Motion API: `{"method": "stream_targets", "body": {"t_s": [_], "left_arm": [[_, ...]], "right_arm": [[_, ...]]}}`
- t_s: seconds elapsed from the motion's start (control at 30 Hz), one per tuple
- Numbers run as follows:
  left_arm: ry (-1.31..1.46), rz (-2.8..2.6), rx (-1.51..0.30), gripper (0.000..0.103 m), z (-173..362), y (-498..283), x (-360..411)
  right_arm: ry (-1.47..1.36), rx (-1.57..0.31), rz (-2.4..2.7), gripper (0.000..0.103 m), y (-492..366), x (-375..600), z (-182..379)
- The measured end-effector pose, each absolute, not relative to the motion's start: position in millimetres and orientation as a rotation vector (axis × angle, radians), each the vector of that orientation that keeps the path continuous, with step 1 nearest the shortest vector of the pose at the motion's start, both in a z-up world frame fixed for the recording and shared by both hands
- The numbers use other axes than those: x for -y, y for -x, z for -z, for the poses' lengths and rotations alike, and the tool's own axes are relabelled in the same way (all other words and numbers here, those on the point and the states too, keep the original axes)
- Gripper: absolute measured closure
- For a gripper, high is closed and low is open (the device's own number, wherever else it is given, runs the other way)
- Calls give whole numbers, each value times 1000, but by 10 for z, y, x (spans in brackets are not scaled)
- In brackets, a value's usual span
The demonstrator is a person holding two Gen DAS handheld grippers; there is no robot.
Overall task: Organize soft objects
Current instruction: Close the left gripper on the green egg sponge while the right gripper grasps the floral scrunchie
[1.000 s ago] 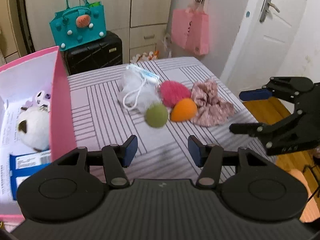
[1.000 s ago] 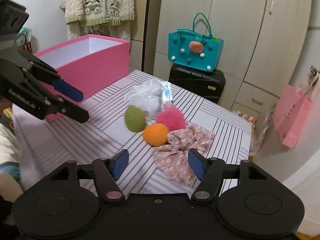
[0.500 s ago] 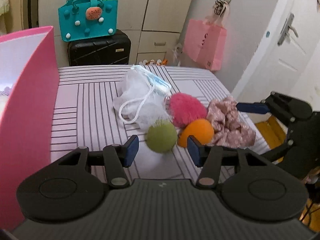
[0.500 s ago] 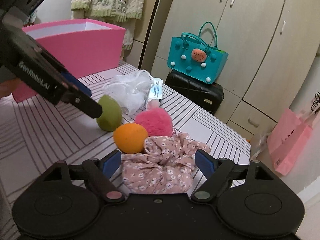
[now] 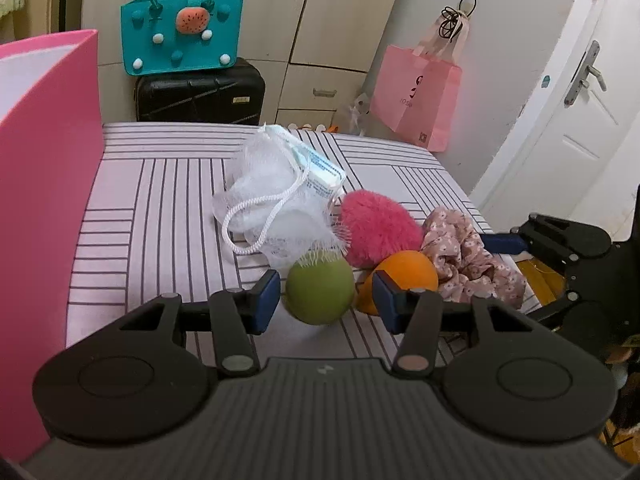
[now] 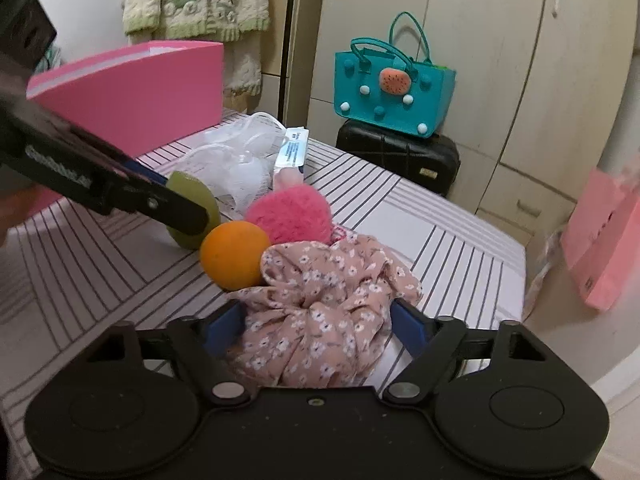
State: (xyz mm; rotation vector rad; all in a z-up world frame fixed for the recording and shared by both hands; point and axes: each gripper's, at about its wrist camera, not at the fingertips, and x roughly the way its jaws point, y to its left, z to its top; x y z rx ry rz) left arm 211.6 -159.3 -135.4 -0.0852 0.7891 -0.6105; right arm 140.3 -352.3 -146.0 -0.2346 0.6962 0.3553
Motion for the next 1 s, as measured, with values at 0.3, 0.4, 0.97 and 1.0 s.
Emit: {"method": "stream_targets", "body": {"t_s": [0.3, 0.4, 0.97, 1.0], "left_arm": [[82, 586, -765, 58, 1409, -2092, 1629], [116, 575, -780, 64, 1444, -2097, 1600], [110, 563, -788, 67, 1440, -1937, 1509], [107, 562, -791, 67, 1435, -1926, 1502]], "right_arm": [[201, -715, -322, 80, -1172, 3505, 1446], [175, -721, -293, 81, -1100, 3494, 1440], [11, -758, -203, 81, -910, 3549, 1398], [11, -762, -198, 81, -907, 3553, 1396]]}}
